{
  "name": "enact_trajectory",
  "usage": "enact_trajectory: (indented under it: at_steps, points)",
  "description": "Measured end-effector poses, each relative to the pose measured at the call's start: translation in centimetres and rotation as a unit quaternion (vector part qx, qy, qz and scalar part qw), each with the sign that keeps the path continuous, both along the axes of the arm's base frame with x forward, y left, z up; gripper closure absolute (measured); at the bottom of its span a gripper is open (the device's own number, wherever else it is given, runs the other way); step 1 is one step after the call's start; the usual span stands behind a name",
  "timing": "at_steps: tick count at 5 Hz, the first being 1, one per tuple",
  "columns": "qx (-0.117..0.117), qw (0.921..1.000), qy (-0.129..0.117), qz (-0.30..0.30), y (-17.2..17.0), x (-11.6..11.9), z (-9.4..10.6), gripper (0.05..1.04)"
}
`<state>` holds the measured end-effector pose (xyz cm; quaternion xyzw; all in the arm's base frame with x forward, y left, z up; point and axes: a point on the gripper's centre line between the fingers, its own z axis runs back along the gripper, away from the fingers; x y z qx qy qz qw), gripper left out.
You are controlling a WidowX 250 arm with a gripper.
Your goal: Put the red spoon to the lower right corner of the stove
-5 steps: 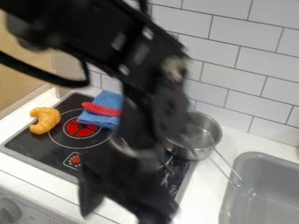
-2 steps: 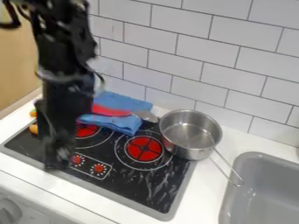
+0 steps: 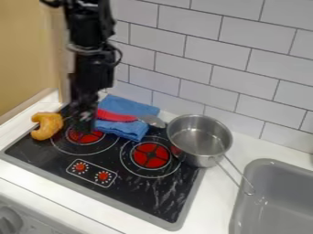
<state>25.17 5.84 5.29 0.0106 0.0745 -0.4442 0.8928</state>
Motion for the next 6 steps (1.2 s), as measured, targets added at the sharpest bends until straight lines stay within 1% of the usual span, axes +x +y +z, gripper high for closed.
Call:
enact_trajectory:
  at_steps: [1, 2, 3, 4, 5, 6]
  points:
    - [0.008, 0.9996, -0.007, -0.025, 0.3, 2.5, -0.9, 0.085]
    - [-0.011, 0.9985, -0.020, -0.051, 0.6, 4.9, -1.1, 0.103]
    - [-0.003, 0.9981, -0.006, -0.062, 1.1, 6.0, -2.0, 0.129]
    - [-0.003, 0.9982, -0.002, -0.059, 1.3, 6.7, -2.7, 0.102]
    - [-0.002, 0.9983, 0.001, -0.058, 1.4, 7.1, -3.3, 0.118]
    - [-0.001, 0.9984, 0.011, -0.056, 1.5, 7.1, -4.0, 0.186]
